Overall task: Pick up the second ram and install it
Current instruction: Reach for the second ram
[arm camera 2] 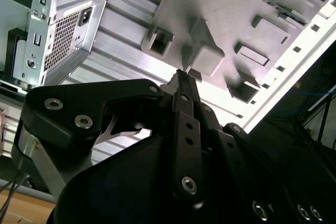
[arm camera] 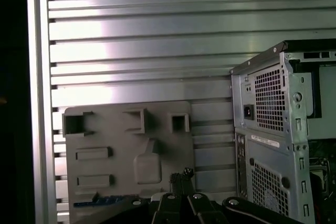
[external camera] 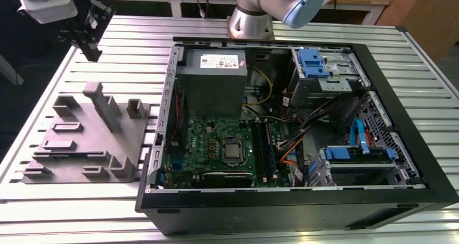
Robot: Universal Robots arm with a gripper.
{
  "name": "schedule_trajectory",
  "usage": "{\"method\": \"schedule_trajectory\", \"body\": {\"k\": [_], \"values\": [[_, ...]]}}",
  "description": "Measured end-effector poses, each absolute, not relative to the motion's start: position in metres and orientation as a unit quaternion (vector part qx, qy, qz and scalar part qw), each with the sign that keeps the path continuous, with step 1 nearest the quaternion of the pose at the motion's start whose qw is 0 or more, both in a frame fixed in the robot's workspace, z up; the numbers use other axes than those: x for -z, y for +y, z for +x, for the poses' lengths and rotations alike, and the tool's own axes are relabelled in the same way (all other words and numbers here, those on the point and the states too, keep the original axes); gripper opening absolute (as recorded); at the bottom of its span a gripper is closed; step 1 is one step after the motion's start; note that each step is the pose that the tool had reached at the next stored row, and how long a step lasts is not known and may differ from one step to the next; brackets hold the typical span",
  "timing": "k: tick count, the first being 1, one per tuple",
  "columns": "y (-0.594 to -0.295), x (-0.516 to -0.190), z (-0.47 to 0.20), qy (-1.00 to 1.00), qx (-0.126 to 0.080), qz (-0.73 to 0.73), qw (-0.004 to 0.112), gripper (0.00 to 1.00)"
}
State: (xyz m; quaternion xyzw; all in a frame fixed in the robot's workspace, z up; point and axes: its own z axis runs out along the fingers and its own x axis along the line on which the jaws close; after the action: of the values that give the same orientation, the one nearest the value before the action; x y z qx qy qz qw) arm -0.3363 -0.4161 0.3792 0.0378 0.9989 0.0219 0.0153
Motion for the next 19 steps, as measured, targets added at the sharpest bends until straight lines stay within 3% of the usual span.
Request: {"method": "schedule_trajectory", "body": {"k": [19], "values": [[-0.437,-0.372,-0.359,0.999,-0.022,0.038,0.015,0.07]]}}
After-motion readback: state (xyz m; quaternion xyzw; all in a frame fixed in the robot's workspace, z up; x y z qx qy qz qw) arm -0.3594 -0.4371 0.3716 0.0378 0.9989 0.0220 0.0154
